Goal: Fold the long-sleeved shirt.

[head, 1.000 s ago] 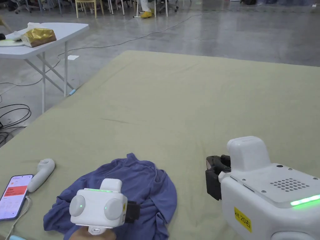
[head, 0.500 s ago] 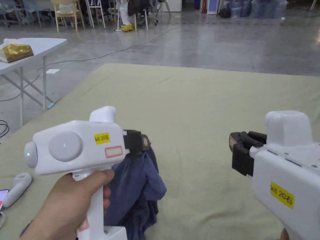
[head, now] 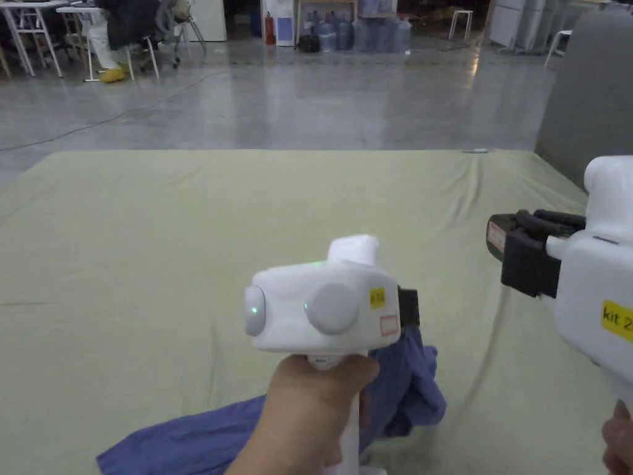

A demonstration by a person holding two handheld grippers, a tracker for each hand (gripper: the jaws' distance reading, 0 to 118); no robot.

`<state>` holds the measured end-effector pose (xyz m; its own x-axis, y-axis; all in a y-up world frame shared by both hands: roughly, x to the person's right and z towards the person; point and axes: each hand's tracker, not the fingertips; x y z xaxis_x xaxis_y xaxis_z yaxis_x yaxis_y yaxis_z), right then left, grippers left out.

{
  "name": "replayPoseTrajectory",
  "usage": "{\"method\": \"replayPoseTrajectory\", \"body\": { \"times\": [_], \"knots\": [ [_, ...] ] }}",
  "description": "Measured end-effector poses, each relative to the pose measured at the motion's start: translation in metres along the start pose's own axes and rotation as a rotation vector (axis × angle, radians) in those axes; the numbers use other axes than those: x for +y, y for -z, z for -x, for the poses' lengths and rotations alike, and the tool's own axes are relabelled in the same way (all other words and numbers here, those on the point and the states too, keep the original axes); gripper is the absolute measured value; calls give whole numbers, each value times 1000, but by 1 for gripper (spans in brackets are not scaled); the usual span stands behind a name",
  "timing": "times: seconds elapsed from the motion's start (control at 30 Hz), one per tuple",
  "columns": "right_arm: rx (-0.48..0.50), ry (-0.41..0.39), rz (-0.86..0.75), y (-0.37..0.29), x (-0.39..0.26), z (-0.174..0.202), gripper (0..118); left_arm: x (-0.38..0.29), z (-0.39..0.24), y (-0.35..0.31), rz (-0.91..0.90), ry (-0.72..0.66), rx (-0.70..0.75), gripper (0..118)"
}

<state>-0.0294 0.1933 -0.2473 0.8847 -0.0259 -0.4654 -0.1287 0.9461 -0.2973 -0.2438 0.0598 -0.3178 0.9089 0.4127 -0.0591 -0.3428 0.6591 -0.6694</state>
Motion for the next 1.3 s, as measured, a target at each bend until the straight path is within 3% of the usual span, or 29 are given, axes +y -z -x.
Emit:
{"method": "replayPoseTrajectory", "body": {
  "times": [0.1, 0.13, 0.2, 0.23, 0.3, 0.37, 0.5, 0.53, 0.57, 0.6, 0.63, 0.7, 0.8, 0.9, 0.93, 1.0, 1.03, 1.13, 1.3],
  "knots": [
    [-12, 0, 88, -3, -34, -21, 3, -65, 1, 79, 213, -68, 39, 12],
    [-8, 15, 129, -3, -46, -28, 3, -85, 2, 98, 266, -90, 49, 31],
    [-11, 37, 194, 0, -68, -36, 3, -114, 4, 114, 326, -138, 51, 98],
    [-13, 41, 218, 2, -77, -39, 3, -115, 5, 115, 336, -148, 51, 116],
    [-3, 55, 233, 4, -88, -43, 3, -105, 5, 103, 289, -115, 27, 117],
    [22, 80, 235, 4, -96, -44, 3, -78, 13, 63, 128, -44, 21, 117],
    [88, 129, 218, 2, -110, -39, 3, -62, 61, -9, -63, 28, 147, 116],
    [100, 132, 220, 2, -116, -34, 3, -69, 76, -25, -58, 44, 213, 105],
    [112, 133, 227, 2, -122, -29, 3, -80, 89, -38, -43, 64, 283, 80],
    [122, 133, 234, 4, -128, -24, 3, -92, 100, -47, -2, 86, 357, 35],
    [131, 133, 251, 6, -136, -18, 3, -107, 113, -50, 57, 95, 431, 0],
    [147, 156, 308, 12, -150, -9, 3, -139, 135, -52, 193, 26, 509, 0],
    [161, 208, 387, 21, -164, -3, 3, -161, 157, -46, 261, -143, 300, 0],
    [159, 226, 411, 25, -170, -2, 3, -147, 157, -44, 210, -117, 332, 0],
    [157, 228, 418, 26, -171, -2, 3, -135, 154, -39, 178, -76, 333, 25],
    [144, 233, 428, 28, -176, -3, 3, -109, 146, -23, 142, 3, 314, 99],
    [138, 238, 437, 31, -177, -4, 3, -95, 142, -9, 141, 55, 312, 118],
    [120, 273, 469, 35, -182, -9, 3, -63, 135, 48, 142, 166, 326, 117],
    [79, 311, 522, 40, -194, -23, 3, -46, 144, 139, 318, 180, 383, 113]
  ]
}}
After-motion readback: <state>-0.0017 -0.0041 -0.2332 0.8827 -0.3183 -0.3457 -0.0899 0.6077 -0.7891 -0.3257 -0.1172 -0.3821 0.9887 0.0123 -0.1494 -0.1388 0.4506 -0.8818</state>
